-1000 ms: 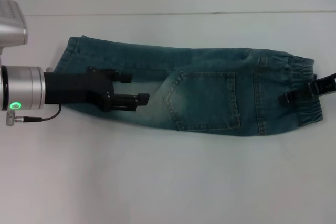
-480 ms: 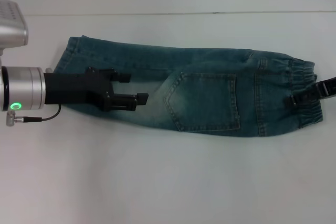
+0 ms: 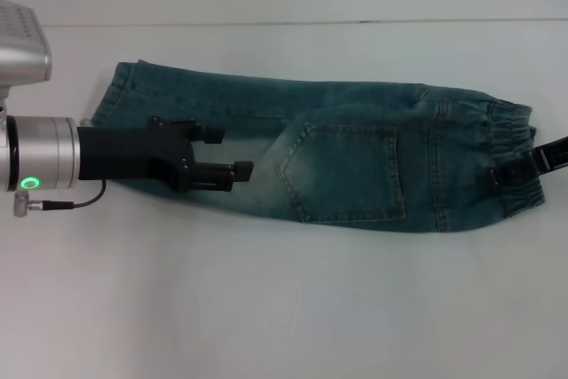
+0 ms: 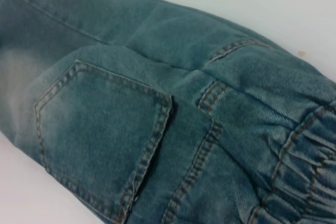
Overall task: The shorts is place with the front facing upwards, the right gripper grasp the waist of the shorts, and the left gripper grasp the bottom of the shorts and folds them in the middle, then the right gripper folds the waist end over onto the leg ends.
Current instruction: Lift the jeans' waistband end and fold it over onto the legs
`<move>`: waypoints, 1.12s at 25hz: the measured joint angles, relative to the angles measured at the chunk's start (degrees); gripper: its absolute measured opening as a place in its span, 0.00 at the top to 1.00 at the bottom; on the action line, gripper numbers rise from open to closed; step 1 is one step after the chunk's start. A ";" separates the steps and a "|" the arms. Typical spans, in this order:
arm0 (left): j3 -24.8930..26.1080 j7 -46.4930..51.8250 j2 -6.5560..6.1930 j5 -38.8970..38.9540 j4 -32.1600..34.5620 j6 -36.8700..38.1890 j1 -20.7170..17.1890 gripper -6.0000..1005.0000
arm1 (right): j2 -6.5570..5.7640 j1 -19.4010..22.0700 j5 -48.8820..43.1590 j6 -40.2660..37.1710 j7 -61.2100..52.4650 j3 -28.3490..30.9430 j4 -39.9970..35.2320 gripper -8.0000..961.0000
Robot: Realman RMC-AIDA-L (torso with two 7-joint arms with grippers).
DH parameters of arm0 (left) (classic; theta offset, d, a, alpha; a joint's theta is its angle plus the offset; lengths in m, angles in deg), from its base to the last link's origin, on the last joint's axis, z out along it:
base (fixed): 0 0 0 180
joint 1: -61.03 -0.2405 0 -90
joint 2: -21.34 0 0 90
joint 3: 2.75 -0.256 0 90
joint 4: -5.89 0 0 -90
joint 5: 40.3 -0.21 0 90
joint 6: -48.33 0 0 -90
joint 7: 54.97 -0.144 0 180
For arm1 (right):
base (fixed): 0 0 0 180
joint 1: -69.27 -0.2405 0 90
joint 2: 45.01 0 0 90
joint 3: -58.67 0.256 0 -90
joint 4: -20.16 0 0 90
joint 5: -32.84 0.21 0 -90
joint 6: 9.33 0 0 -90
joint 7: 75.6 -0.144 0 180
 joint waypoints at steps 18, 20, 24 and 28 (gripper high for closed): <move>0.01 -0.03 0.43 0.02 0.00 -1.47 0.79 0.18 | -0.58 0.09 -0.18 0.38 0.76 -0.01 0.01 0.71; 0.01 -0.05 0.56 0.02 -0.02 -1.77 1.00 0.18 | -0.61 0.08 -0.19 0.20 0.77 0.00 0.02 0.81; 0.27 -0.48 1.10 0.46 -0.58 -3.31 1.47 0.18 | -0.94 0.08 -0.20 -0.06 0.79 0.00 0.01 0.90; 0.61 -3.04 3.72 1.80 -0.35 -7.85 1.81 0.18 | -1.82 0.08 -0.05 -1.16 0.56 0.11 -0.32 0.90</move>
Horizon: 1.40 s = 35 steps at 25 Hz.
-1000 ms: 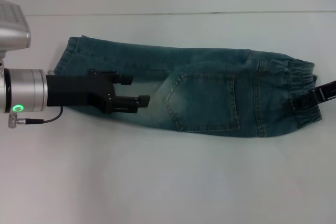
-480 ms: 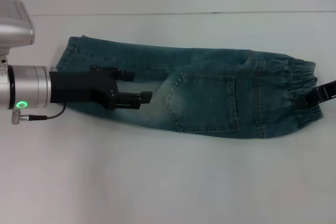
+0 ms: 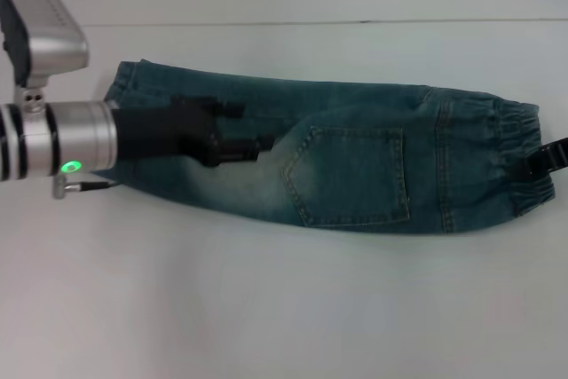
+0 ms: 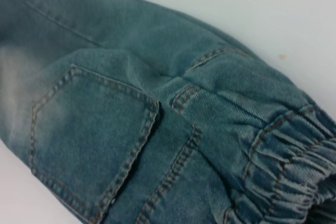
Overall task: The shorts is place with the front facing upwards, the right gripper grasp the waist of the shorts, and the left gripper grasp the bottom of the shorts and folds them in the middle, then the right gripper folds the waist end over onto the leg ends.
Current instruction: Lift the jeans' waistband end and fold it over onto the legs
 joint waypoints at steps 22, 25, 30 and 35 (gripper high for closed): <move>10.40 -97.93 1.95 51.48 -44.86 -21.98 13.33 0.88 | -1.78 -2.89 5.39 -15.66 -4.07 6.04 -8.72 0.90; 11.40 -102.03 1.95 50.84 -47.33 -21.85 13.70 0.95 | -1.81 -3.51 7.19 -17.58 -5.48 7.07 -9.93 0.90; 11.32 -101.72 1.96 50.44 -50.26 -22.69 14.63 0.99 | -2.91 -4.83 10.98 -19.39 -7.42 7.59 -10.51 0.90; 11.96 -100.68 1.95 49.29 -51.20 -24.89 14.95 0.99 | -4.52 -5.86 15.21 -19.62 -8.76 7.48 -10.20 0.89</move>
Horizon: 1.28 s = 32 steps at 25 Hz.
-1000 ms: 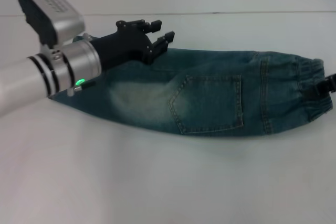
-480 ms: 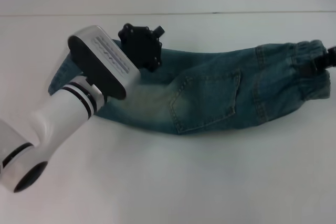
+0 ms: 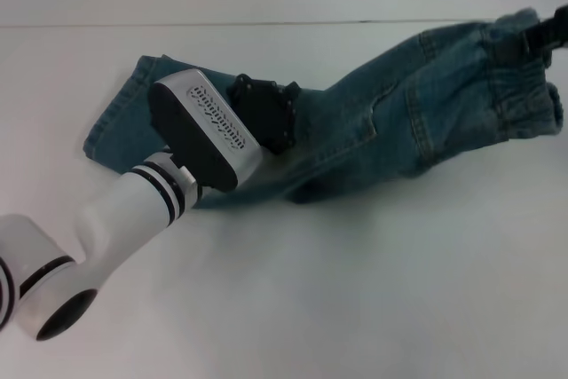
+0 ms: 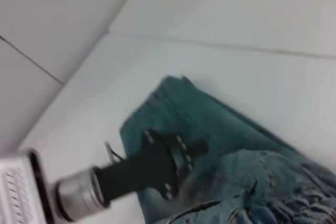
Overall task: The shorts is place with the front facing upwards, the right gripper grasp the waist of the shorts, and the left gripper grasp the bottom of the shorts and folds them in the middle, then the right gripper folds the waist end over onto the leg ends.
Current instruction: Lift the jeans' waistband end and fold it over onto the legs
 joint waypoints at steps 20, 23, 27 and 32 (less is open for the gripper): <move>0.37 9.02 0.00 -9.27 -4.42 -2.08 0.65 0.99 | -0.36 -3.69 5.46 0.59 0.14 -0.45 0.08 0.90; 0.74 9.04 0.00 -10.44 -5.70 -1.72 0.67 0.99 | -0.16 -4.33 5.52 0.64 0.20 -0.71 0.15 0.90; 5.52 9.05 0.00 -16.57 -6.93 -1.64 0.18 0.99 | 0.12 -5.09 5.55 0.70 0.22 -0.89 0.17 0.90; 14.47 9.07 0.00 -27.23 -7.77 -1.62 -1.42 0.99 | 0.29 -5.75 5.57 0.77 0.20 -0.92 0.17 0.90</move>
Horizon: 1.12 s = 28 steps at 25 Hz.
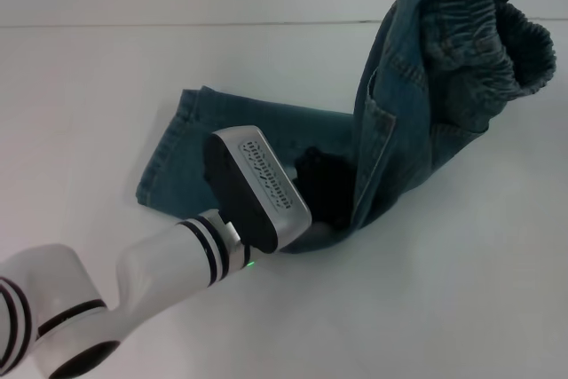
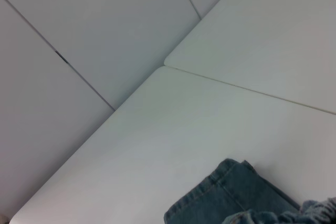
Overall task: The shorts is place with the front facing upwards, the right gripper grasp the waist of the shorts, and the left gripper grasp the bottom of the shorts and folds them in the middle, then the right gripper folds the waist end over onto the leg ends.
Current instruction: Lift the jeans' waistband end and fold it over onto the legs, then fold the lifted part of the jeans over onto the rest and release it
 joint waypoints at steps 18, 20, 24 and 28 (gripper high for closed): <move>9.51 0.04 0.00 -13.19 -4.85 1.02 -2.04 0.99 | -0.31 -0.45 -0.08 0.89 0.42 -1.48 1.90 0.90; 10.45 -0.01 0.00 -13.22 -4.52 2.73 -3.12 0.99 | -0.50 -0.32 -0.09 1.04 0.86 -1.48 2.70 0.90; 13.12 -0.01 0.00 -13.26 -3.06 4.62 -5.48 0.99 | -0.55 -0.24 -0.10 1.05 1.36 -1.49 3.60 0.90; 17.17 0.00 0.01 -13.31 -1.62 4.84 -7.67 0.99 | -0.56 -0.12 -0.11 1.05 1.49 -1.49 3.71 0.90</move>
